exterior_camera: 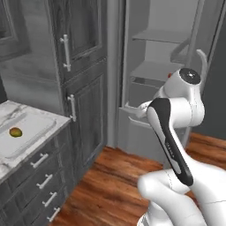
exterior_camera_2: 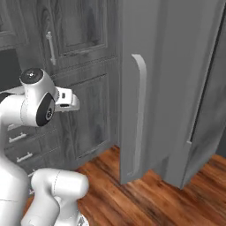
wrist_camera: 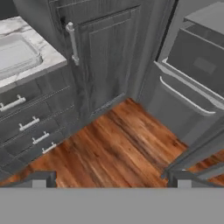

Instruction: Pick the mango and apple from the fridge and place them inside the tupperware on the counter.

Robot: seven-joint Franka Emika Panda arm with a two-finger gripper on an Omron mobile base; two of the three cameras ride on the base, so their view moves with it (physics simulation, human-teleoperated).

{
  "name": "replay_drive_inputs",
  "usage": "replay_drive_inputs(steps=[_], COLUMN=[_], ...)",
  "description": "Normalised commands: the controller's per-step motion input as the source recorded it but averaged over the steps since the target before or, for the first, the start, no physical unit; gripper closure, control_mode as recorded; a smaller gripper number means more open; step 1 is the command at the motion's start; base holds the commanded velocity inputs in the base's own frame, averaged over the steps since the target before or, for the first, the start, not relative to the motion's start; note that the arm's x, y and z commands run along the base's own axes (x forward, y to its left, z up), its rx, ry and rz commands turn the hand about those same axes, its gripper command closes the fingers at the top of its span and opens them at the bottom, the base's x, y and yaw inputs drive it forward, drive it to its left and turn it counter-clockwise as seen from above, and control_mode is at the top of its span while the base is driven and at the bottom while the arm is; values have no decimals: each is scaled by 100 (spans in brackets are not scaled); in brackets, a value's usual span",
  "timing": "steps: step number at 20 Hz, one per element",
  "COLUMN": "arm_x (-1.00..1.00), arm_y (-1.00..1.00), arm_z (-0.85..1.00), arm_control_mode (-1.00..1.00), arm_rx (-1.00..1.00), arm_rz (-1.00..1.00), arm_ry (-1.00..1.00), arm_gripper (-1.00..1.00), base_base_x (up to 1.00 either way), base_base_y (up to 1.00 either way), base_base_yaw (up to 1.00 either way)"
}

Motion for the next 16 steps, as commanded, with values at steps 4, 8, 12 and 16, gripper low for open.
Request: replay_drive_inputs(steps=[4,8,12,16], arm_x=[0,0,0,0], arm_y=[0,0,0,0], arm_z=[0,0,0,0], arm_control_mode=[100,100,100,100], arm_rx=[0,0,0,0], arm_rz=[0,0,0,0], arm_ry=[0,0,0,0], arm_gripper=[-100,-100,-100,-100], base_base_x=[7,1,0,1], base_base_y=[59,80,94,95], base_base_yaw=[-58,-53,-47,-41])
